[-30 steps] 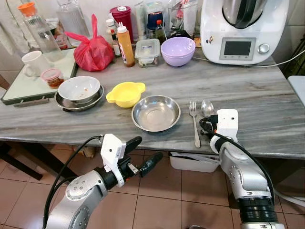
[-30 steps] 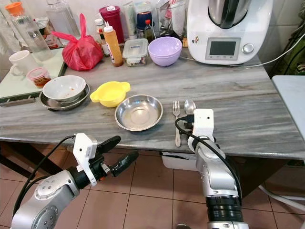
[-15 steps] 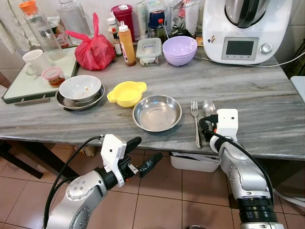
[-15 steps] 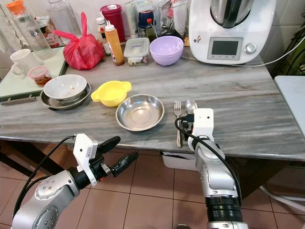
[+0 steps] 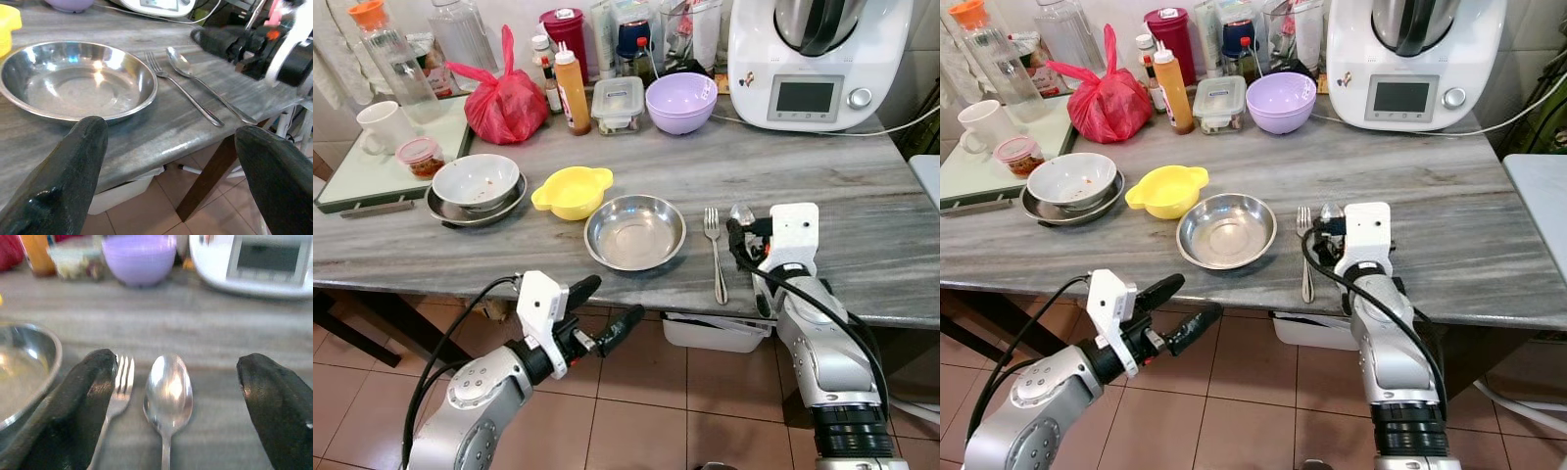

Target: Setting the table

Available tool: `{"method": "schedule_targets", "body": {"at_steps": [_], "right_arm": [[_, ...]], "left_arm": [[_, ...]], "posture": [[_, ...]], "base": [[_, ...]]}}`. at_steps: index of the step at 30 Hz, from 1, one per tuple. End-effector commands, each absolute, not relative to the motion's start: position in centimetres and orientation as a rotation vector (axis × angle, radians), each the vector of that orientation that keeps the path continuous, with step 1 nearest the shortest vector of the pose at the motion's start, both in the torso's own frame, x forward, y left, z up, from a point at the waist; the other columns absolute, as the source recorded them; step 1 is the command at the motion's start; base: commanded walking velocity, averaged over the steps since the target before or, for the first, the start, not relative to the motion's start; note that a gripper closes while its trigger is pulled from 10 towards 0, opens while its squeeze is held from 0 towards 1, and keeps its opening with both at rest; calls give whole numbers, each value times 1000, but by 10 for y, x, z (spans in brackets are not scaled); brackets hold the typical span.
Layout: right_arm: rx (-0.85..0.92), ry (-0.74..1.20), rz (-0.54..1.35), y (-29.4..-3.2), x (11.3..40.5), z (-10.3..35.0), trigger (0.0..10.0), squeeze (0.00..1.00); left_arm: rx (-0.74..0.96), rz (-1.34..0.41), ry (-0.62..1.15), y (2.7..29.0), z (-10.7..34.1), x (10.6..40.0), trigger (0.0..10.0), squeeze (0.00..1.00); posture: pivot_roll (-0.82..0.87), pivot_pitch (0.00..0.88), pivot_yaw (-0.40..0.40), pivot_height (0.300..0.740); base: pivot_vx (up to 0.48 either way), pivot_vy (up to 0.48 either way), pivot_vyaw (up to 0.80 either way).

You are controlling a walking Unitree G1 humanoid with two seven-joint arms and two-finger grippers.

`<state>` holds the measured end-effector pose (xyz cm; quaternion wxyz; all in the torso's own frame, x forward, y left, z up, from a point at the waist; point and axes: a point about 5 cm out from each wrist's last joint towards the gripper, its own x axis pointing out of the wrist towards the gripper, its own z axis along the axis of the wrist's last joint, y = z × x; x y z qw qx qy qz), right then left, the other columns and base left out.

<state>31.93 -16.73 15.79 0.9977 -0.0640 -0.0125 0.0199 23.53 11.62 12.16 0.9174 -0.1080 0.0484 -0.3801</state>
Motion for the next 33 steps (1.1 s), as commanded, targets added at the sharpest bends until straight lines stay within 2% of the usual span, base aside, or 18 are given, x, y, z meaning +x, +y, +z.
{"method": "schedule_targets", "body": {"at_steps": [1, 5, 10, 13, 24, 25, 33], "right_arm": [[-153, -92, 70, -161, 317, 169, 10000, 1000], [-170, -144, 87, -157, 315, 177, 10000, 1000], [-170, -151, 105, -154, 312, 175, 10000, 1000], [-165, -165, 107, -154, 311, 177, 10000, 1000], [-215, -180, 96, -157, 311, 180, 10000, 1000], [-214, -177, 98, -158, 311, 180, 10000, 0], [-204, -169, 80, -162, 302, 177, 10000, 0]], "left_arm": [[-196, -750, 69, 122, 128, 238, 10000, 0], [-189, -685, 30, 125, 132, 243, 10000, 0], [-198, -515, -67, 128, 139, 250, 10000, 0], [-204, -503, -90, 124, 143, 250, 10000, 0], [-160, -347, -80, 129, 134, 253, 10000, 0], [-163, -334, -74, 129, 133, 253, 10000, 0], [-141, -344, -85, 126, 135, 258, 10000, 0]], "posture": [[-143, 80, 111, 740], [-141, 78, 113, 740], [-144, 72, 116, 740], [-139, 69, 111, 740], [-156, 69, 92, 740], [-158, 69, 94, 740], [-170, 77, 107, 740]], "base": [[0, 0, 0], [0, 0, 0], [0, 0, 0], [0, 0, 0], [0, 0, 0], [0, 0, 0], [0, 0, 0]]}}
